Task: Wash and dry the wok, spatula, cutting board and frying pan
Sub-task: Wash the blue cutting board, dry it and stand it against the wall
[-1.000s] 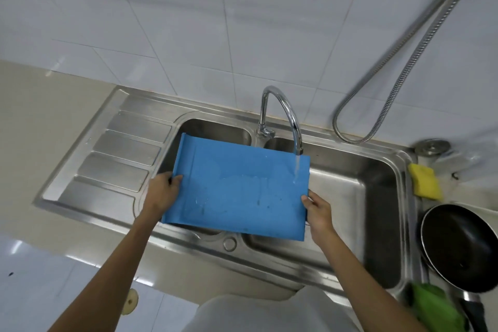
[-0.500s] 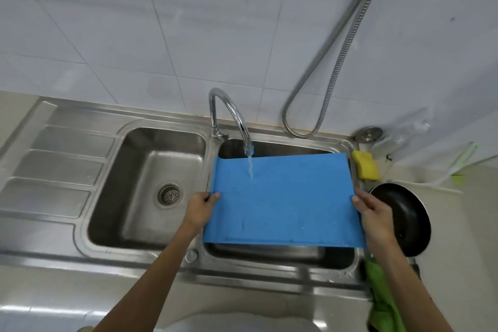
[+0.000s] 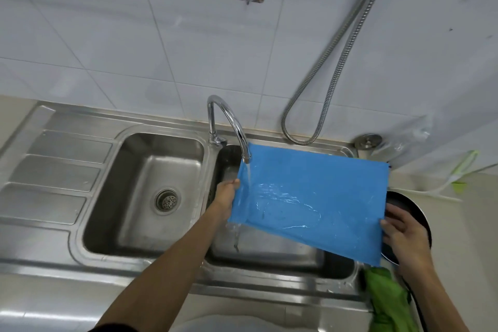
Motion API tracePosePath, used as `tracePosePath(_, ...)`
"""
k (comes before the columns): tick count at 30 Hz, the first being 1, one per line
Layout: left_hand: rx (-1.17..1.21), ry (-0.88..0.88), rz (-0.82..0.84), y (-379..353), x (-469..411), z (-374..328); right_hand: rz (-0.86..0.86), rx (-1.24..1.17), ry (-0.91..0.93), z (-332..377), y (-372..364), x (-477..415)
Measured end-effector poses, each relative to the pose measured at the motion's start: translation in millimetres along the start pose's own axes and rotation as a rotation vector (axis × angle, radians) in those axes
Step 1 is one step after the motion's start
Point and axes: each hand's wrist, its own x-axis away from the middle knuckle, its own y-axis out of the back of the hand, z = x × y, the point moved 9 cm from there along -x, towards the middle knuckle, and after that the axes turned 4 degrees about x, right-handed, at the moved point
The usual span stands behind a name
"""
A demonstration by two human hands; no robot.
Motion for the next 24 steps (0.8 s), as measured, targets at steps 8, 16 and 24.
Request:
tracePosePath(8, -0.082, -0.236, -0.082, 73.9, 12.9, -50.8, 0.129, -0.124, -0.195, -76.4, -104.7, -4.9)
tracePosePath(16, -0.194, -0.385, -0.139, 125.5, 51.8, -88.0, 0.248, -0.308, -0.366, -82.8, -195.8, 8.2)
tracePosePath(24, -0.276, -0.538, -0.291, 182.9, 88.2, -134.7, 0.469, -0.384, -0.453, -69.3, -270.1, 45.5)
